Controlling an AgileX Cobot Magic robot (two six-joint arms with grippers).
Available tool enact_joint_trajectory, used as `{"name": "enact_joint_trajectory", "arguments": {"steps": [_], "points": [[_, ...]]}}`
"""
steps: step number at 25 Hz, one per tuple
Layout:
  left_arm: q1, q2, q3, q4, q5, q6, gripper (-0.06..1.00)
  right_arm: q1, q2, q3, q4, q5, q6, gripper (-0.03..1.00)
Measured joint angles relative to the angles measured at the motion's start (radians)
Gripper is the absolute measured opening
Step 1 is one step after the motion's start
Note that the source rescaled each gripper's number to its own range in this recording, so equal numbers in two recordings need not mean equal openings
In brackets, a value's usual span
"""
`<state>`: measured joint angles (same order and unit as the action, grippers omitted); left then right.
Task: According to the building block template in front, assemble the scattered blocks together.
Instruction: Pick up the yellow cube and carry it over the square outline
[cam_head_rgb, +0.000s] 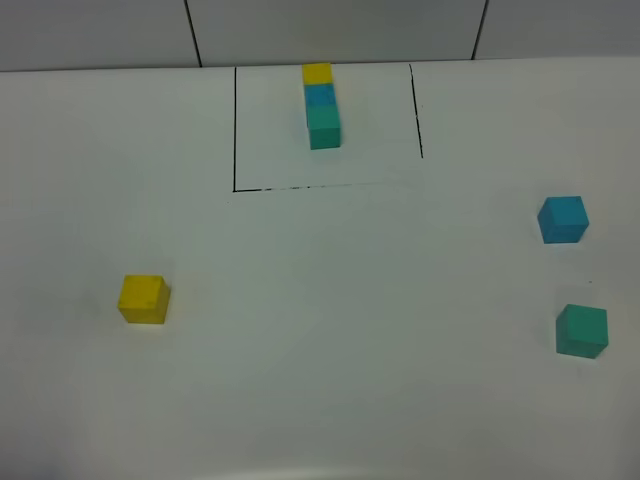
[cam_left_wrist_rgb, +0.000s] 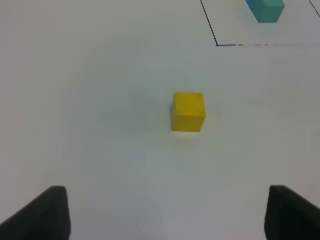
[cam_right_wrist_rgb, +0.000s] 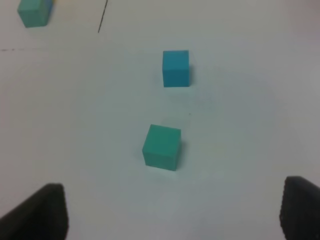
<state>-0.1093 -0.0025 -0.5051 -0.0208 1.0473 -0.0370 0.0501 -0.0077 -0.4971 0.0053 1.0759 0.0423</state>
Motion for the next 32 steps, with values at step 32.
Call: {"name": "enact_joint_trajectory", "arguments": {"steps": [32], "points": [[0.000, 0.000, 0.000, 0.000, 0.000, 0.000, 0.66, 0.000, 0.000, 0.000, 0.004, 0.000, 0.000, 0.72]]}}
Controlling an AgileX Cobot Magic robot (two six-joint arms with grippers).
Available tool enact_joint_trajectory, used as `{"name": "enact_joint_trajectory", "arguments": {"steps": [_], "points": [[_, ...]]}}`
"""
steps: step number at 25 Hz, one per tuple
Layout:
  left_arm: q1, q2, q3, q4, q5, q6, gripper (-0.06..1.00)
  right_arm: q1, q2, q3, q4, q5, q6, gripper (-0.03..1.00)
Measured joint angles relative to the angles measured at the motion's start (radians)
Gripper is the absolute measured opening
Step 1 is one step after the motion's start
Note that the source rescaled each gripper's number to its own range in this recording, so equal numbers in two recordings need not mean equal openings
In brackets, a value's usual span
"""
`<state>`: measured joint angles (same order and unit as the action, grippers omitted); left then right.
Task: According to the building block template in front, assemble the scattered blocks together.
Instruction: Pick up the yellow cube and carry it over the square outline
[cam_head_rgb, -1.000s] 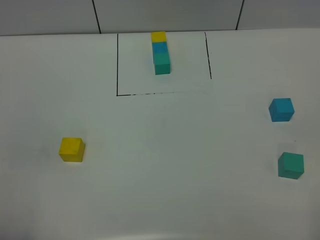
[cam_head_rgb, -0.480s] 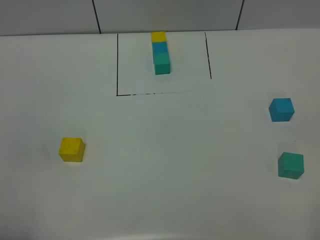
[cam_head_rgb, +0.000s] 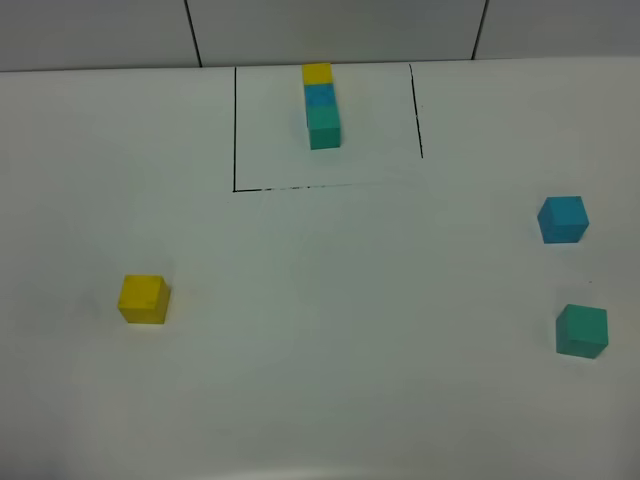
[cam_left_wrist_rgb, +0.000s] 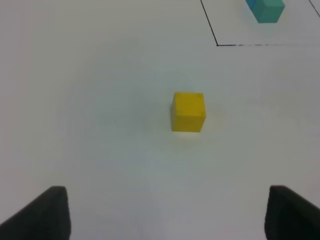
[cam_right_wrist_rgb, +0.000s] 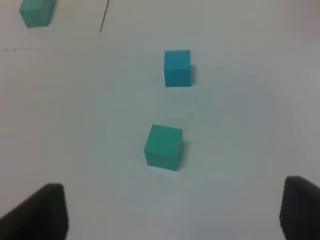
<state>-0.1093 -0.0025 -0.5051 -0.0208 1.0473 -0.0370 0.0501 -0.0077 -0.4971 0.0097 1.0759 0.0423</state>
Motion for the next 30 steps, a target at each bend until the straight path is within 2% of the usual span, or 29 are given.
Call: {"name": "enact_joint_trajectory", "arguments": {"steps": [13, 16, 19, 24, 28, 30], "points": [[0.000, 0.000, 0.000, 0.001, 0.000, 0.000, 0.66, 0.000, 0.000, 0.000, 0.000, 0.000, 0.000, 0.72], [0.000, 0.005, 0.000, 0.008, -0.001, 0.000, 0.71, 0.000, 0.000, 0.000, 0.000, 0.000, 0.000, 0.72], [0.000, 0.039, -0.007, 0.033, -0.014, 0.007, 0.80, 0.000, 0.000, 0.000, 0.000, 0.000, 0.000, 0.72], [0.000, 0.196, -0.054, 0.050, -0.105, 0.020, 0.97, 0.000, 0.000, 0.000, 0.000, 0.000, 0.000, 0.72], [0.000, 0.408, -0.130, 0.047, -0.134, 0.020, 0.99, 0.000, 0.000, 0.000, 0.000, 0.000, 0.000, 0.72], [0.000, 0.517, -0.177, 0.021, -0.134, 0.020, 0.99, 0.000, 0.000, 0.000, 0.000, 0.000, 0.000, 0.72]]}}
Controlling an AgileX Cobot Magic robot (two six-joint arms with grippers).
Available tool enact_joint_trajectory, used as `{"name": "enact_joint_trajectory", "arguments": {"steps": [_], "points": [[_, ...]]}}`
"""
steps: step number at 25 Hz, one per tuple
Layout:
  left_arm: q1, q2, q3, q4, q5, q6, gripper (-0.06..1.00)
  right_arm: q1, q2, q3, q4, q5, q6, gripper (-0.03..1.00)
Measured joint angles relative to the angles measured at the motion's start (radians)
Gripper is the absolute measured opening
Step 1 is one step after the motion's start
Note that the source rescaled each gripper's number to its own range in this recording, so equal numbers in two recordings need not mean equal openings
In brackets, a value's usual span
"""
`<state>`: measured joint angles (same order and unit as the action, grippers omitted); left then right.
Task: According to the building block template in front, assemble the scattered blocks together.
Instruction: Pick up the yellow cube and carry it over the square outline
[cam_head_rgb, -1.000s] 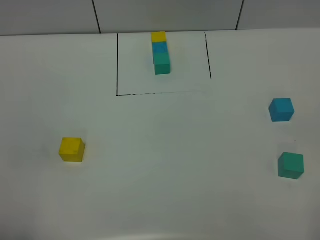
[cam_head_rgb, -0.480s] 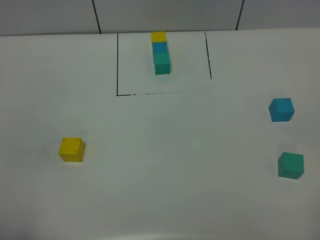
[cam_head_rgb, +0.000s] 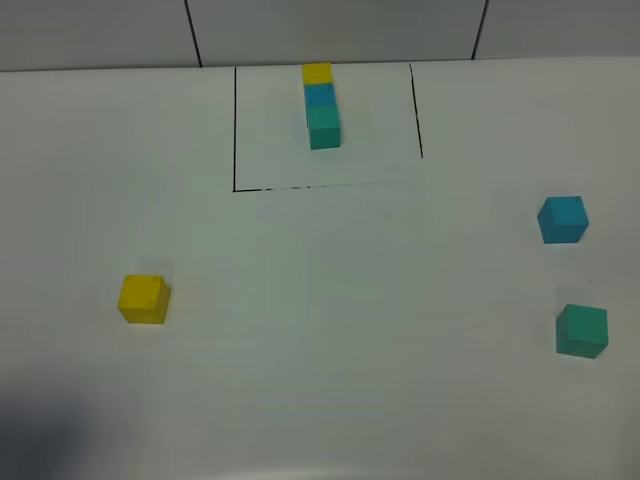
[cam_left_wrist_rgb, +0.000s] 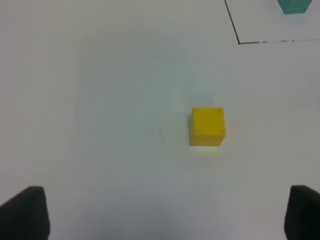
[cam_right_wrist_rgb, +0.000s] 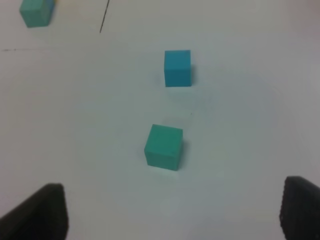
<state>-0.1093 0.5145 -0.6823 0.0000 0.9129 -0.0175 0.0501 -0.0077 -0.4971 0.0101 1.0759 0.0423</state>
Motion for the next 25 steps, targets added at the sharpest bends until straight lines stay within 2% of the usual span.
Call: {"name": "enact_joint_trajectory", "arguments": {"steps": [4, 12, 16, 19, 22, 25], "points": [[0.000, 0.221, -0.093, -0.063, -0.014, 0.017, 0.99, 0.000, 0.000, 0.000, 0.000, 0.000, 0.000, 0.72], [-0.005, 0.664, -0.169, -0.082, -0.050, 0.028, 0.99, 0.000, 0.000, 0.000, 0.000, 0.000, 0.000, 0.72], [-0.082, 0.834, -0.171, -0.083, -0.137, 0.025, 0.99, 0.000, 0.000, 0.000, 0.000, 0.000, 0.000, 0.72], [-0.152, 0.943, -0.177, -0.082, -0.206, -0.018, 0.99, 0.000, 0.000, 0.000, 0.000, 0.000, 0.000, 0.72], [-0.189, 1.058, -0.221, -0.075, -0.217, -0.078, 0.99, 0.000, 0.000, 0.000, 0.000, 0.000, 0.000, 0.72], [-0.219, 1.160, -0.288, -0.073, -0.203, -0.095, 0.99, 0.000, 0.000, 0.000, 0.000, 0.000, 0.000, 0.72]]}}
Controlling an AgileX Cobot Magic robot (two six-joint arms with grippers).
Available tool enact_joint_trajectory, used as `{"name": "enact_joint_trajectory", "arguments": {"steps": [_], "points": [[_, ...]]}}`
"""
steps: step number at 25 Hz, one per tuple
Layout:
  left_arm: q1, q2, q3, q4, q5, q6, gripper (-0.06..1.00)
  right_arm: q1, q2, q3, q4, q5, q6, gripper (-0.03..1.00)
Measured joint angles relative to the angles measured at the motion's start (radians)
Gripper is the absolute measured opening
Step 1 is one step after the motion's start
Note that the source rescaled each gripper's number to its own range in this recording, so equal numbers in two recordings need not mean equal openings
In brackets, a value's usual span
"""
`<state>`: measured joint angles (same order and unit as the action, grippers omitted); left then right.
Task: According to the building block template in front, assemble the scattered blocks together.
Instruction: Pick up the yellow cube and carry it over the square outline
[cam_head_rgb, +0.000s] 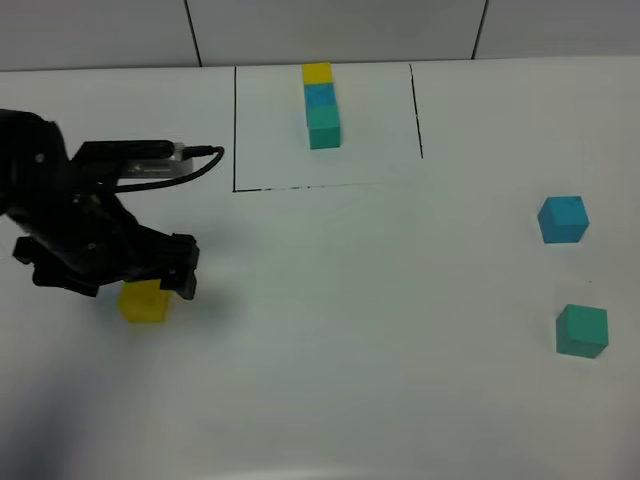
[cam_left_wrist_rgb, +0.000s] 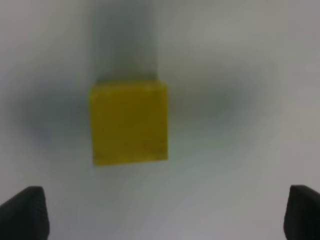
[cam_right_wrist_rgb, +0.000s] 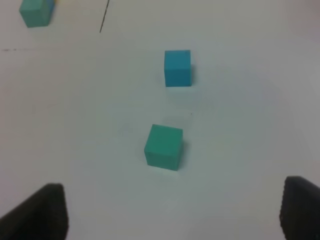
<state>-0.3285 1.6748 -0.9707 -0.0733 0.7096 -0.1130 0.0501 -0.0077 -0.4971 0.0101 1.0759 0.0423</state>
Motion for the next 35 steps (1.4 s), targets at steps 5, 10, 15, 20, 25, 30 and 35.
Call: {"name": "enact_joint_trajectory", "arguments": {"steps": [5, 10, 15, 20, 25, 30, 35], "points": [[-0.011, 0.066, -0.050, 0.015, 0.033, -0.015, 0.99, 0.000, 0.000, 0.000, 0.001, 0.000, 0.000, 0.72], [-0.011, 0.066, -0.053, 0.139, 0.068, -0.087, 0.99, 0.000, 0.000, 0.000, 0.001, 0.000, 0.000, 0.72], [-0.011, 0.066, -0.053, 0.200, 0.047, -0.132, 0.99, 0.000, 0.000, 0.000, 0.001, 0.000, 0.000, 0.72], [-0.011, 0.078, -0.043, 0.183, -0.020, -0.135, 0.99, 0.000, 0.000, 0.000, 0.001, 0.000, 0.000, 0.72], [-0.011, 0.130, -0.042, 0.183, -0.025, -0.135, 0.99, 0.000, 0.000, 0.000, 0.001, 0.000, 0.000, 0.72], [-0.011, 0.210, -0.042, 0.184, -0.055, -0.135, 0.98, 0.000, 0.000, 0.000, 0.001, 0.000, 0.000, 0.72], [-0.011, 0.241, -0.042, 0.185, -0.060, -0.135, 0.62, 0.000, 0.000, 0.000, 0.001, 0.000, 0.000, 0.72]]}}
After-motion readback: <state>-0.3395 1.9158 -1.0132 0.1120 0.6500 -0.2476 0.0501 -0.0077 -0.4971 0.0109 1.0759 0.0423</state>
